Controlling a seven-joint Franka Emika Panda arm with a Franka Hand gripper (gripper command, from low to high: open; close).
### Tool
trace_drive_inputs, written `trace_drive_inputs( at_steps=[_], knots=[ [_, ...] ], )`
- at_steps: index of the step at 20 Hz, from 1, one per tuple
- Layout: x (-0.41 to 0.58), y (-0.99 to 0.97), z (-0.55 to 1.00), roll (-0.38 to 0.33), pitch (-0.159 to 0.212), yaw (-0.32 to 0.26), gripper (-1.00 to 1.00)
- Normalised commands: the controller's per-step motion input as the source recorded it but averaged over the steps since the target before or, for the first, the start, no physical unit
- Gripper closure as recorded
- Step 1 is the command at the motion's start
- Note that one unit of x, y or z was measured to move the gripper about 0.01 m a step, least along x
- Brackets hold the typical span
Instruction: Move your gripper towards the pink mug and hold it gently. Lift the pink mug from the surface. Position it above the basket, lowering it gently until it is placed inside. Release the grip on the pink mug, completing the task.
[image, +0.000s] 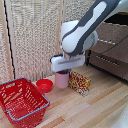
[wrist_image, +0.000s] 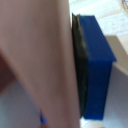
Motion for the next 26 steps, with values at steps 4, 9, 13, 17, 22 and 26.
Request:
trace_drive_inputs(
  at_steps=[4,9,13,17,22,26],
  knots=[
    [0.392,0.25,0.82,0.000,0.102,0.000,1.00],
    [0.431,0.41,0.76,0.000,0.104,0.000,1.00],
    [0.439,0.62,0.69,-0.007,0.088,0.001,1.00],
    [0.397,0.82,0.46,-0.028,0.066,0.012,1.00],
    [0.362,0.90,0.32,-0.011,0.043,0.001,1.00],
    [0.344,0.92,0.27,-0.004,0.023,0.000,1.00]
  ],
)
